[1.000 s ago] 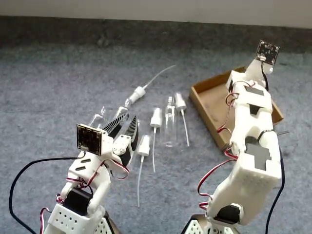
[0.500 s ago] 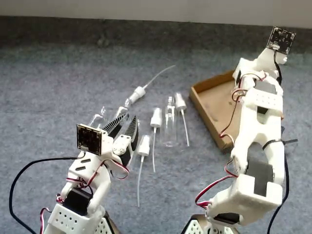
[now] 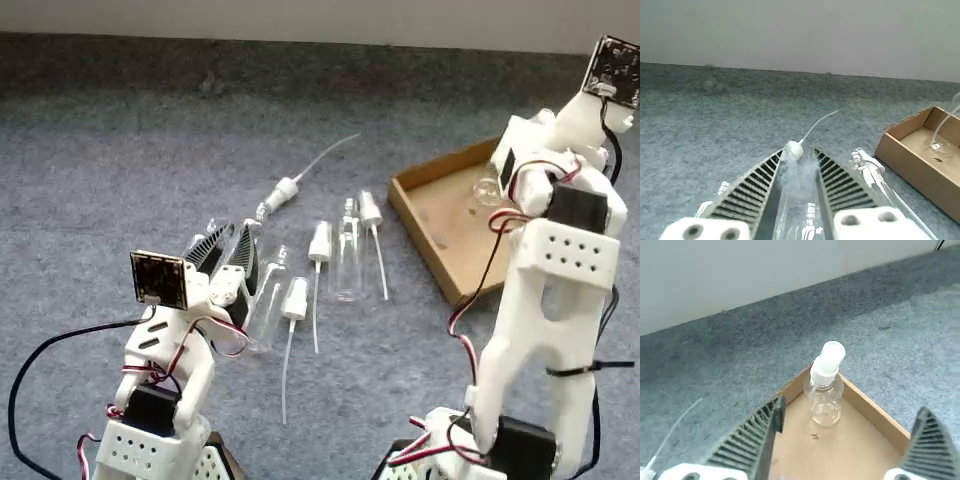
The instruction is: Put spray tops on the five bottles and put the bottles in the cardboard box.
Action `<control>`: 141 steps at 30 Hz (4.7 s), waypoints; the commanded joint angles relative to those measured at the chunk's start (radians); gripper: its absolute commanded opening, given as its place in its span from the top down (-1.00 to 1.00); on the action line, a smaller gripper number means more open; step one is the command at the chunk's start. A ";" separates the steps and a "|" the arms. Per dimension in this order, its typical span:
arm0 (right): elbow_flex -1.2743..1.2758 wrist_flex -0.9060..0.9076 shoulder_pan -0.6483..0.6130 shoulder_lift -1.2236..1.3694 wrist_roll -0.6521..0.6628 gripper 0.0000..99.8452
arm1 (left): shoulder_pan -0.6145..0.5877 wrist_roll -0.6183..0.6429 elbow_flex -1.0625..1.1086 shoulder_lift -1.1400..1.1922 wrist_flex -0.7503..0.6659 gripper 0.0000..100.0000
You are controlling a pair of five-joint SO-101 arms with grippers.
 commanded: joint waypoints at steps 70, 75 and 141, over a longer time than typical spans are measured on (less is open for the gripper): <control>-0.156 0.512 -0.536 0.252 0.216 0.79 | -0.186 -0.012 0.008 -0.019 -0.041 0.89; -0.110 0.582 -0.535 0.070 0.341 0.79 | -0.186 -0.012 0.008 -0.019 -0.041 0.89; 0.967 0.107 -0.450 -0.226 0.620 0.47 | -0.133 -0.012 0.007 -0.019 -0.035 0.89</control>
